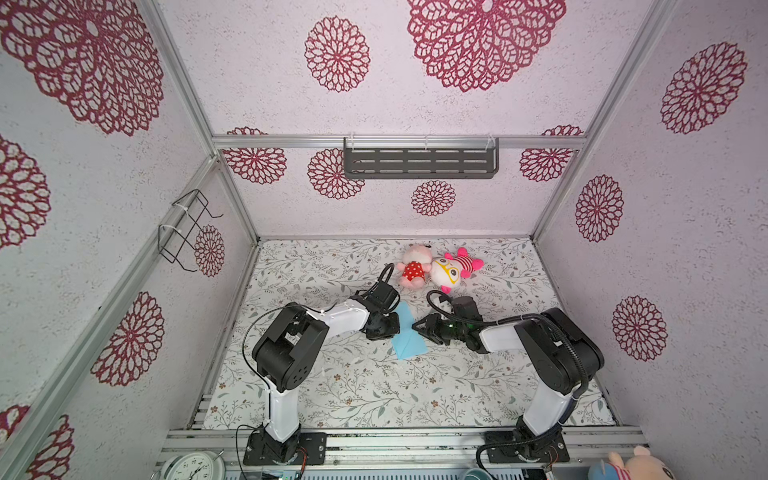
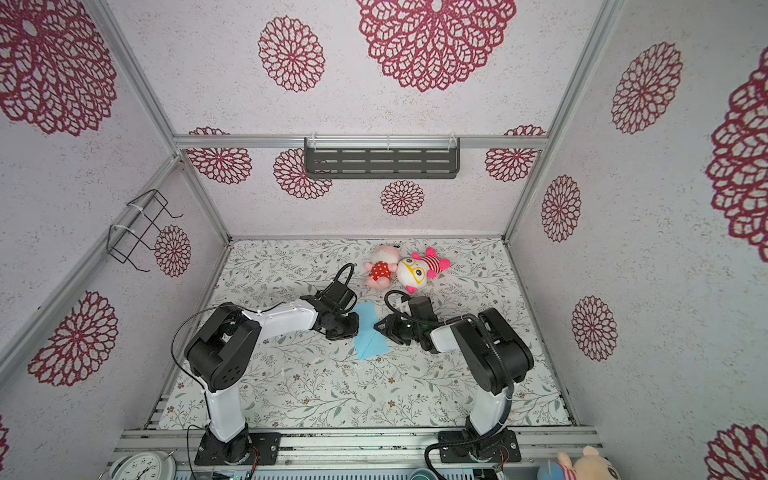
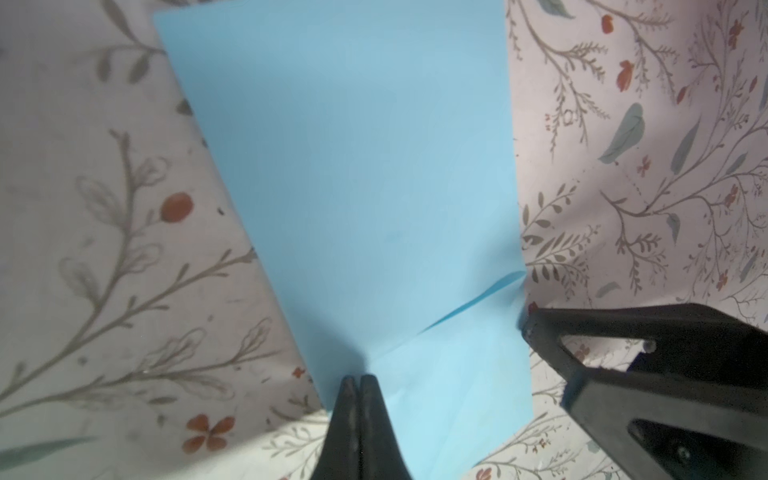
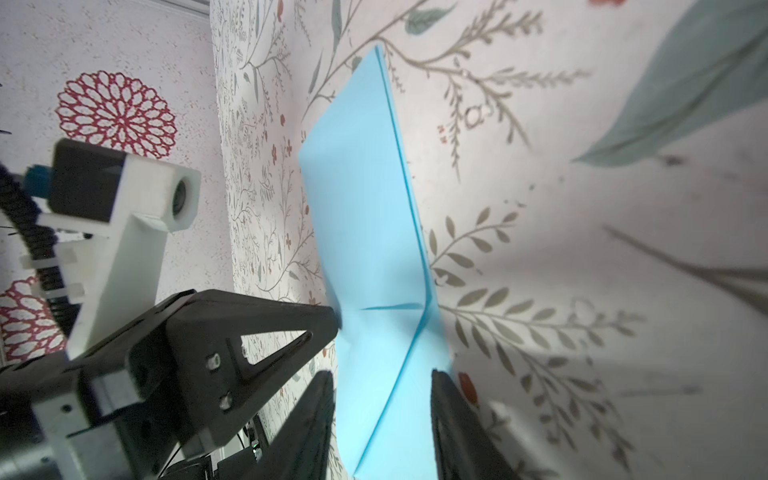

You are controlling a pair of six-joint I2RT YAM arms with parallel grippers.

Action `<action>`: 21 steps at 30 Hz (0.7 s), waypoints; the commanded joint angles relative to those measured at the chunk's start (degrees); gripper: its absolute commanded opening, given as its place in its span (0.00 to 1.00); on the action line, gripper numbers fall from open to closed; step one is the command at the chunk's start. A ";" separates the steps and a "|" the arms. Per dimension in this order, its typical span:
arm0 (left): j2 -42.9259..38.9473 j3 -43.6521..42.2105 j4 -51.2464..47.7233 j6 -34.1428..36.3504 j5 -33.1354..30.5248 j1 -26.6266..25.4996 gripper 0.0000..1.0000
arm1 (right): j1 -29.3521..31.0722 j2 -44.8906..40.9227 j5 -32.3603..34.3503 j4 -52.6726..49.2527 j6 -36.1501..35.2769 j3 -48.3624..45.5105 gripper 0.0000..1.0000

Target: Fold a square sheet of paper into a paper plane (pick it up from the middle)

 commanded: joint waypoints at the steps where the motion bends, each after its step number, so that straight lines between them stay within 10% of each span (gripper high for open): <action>1: 0.99 -1.69 1.02 -1.35 1.19 0.45 0.00 | 0.29 0.66 -1.61 -1.33 1.26 1.86 0.42; 21: 0.90 -11.03 9.99 -5.62 10.85 4.98 0.00 | 1.10 4.88 -6.10 7.78 11.43 1.49 0.38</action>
